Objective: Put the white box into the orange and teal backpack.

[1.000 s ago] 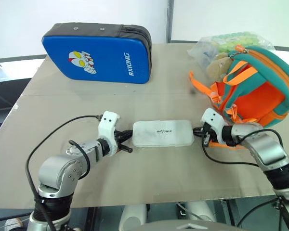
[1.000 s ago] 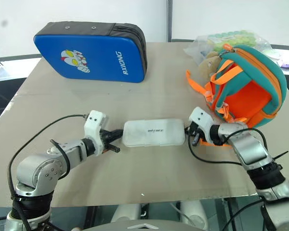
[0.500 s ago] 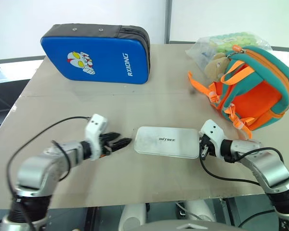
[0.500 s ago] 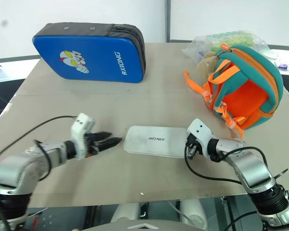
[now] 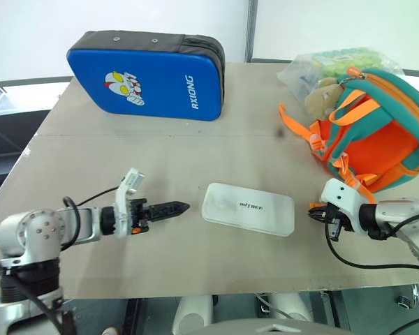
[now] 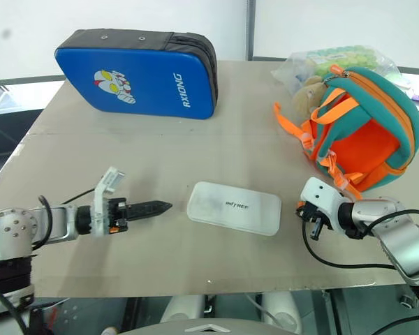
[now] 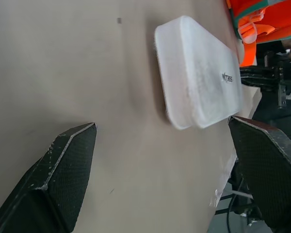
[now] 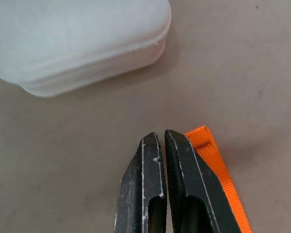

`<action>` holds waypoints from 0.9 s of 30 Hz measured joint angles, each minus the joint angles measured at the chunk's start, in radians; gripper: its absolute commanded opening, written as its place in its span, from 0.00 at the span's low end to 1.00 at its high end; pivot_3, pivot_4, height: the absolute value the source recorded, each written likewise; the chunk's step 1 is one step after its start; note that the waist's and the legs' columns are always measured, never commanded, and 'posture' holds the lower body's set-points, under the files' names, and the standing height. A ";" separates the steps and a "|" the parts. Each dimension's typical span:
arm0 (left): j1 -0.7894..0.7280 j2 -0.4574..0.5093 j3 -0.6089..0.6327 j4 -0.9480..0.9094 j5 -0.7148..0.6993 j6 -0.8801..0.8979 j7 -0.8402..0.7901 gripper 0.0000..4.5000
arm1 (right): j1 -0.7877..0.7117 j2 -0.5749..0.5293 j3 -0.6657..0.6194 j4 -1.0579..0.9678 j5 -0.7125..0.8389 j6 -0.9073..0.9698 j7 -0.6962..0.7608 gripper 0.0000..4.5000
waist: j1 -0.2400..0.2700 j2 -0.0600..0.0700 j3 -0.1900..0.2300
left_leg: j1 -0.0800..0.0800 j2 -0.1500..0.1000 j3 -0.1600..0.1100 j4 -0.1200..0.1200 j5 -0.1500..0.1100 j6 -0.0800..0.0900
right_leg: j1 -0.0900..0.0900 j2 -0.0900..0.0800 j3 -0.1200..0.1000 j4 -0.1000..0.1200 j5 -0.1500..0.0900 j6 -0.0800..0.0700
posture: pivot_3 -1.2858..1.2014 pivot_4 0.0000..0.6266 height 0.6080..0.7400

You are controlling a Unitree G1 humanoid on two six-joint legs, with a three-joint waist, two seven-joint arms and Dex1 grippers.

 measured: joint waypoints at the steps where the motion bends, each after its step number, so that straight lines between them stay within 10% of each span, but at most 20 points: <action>1: -0.009 -0.009 -0.004 0.000 0.000 0.005 0.009 0.99 | -0.002 0.008 0.008 0.000 -0.002 -0.001 -0.001 0.00 | 0.000 0.000 0.000 | 0.000 0.000 0.000 0.000 0.000 0.000 | 0.000 0.000 0.000 0.000 0.000 0.000 | 0.52 0.24 1.00; 11: -0.149 -0.197 -0.121 0.114 0.068 -0.029 0.041 0.99 | -0.190 0.238 0.191 0.175 -0.129 -0.129 -0.020 0.00 | -0.008 -0.001 -0.007 | 0.006 0.000 0.000 0.002 0.000 0.000 | 0.005 0.001 0.000 0.001 0.001 -0.001 | 0.52 0.24 1.00; 20: -0.125 -0.309 -0.070 0.159 0.035 -0.052 0.018 0.47 | -0.138 0.331 0.102 0.238 -0.113 -0.205 -0.054 0.00 | -0.003 0.000 -0.009 | 0.003 0.000 -0.001 0.002 0.000 0.000 | 0.004 0.001 0.000 0.000 0.001 -0.002 | 0.52 0.24 1.00; 23: -0.098 -0.322 -0.036 0.145 0.021 -0.051 0.044 0.26 | -0.084 0.335 -0.079 0.175 -0.018 -0.131 -0.097 0.28 | -0.002 0.003 -0.008 | 0.002 0.000 0.000 0.002 0.000 0.000 | 0.003 0.000 0.001 0.000 0.001 -0.002 | 0.52 0.24 1.00; 27: -0.083 -0.363 -0.006 0.135 0.008 -0.051 0.080 0.25 | -0.045 0.342 -0.317 0.005 0.119 -0.030 -0.168 0.71 | 0.001 0.003 -0.008 | 0.001 0.000 -0.001 0.001 0.000 0.000 | 0.002 0.000 0.000 0.000 0.001 -0.002 | 0.52 0.24 1.00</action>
